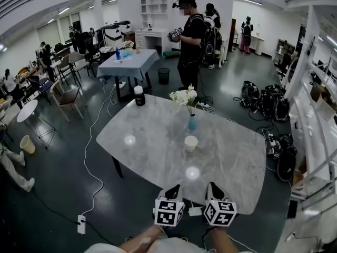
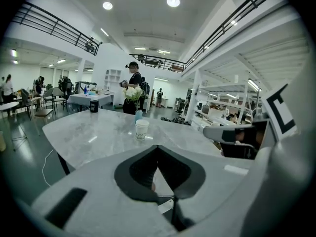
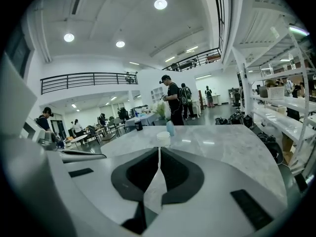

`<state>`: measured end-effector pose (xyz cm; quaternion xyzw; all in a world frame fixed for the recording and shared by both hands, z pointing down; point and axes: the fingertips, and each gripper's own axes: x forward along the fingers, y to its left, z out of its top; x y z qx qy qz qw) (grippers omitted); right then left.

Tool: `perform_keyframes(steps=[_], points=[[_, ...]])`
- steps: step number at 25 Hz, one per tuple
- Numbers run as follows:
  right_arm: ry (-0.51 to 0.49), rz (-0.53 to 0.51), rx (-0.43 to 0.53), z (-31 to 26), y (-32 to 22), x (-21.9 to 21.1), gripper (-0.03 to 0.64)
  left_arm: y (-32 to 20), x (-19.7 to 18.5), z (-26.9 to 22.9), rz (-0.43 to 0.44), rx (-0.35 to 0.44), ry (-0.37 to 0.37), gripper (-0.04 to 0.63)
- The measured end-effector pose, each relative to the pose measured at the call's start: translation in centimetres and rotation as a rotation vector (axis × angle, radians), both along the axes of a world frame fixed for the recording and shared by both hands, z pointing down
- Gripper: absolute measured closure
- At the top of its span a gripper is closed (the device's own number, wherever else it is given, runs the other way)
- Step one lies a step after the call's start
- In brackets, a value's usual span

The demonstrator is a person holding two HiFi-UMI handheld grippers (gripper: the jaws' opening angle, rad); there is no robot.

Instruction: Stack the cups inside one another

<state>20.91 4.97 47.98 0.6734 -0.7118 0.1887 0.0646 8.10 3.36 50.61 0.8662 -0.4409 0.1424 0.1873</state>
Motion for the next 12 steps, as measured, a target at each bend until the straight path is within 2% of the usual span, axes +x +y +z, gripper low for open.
perform_keyframes(steps=[12], points=[[0.001, -0.003, -0.013, 0.5, -0.8, -0.2, 0.609, -1.2, -1.0, 0.1, -0.025, -0.003, -0.005, 0.598]])
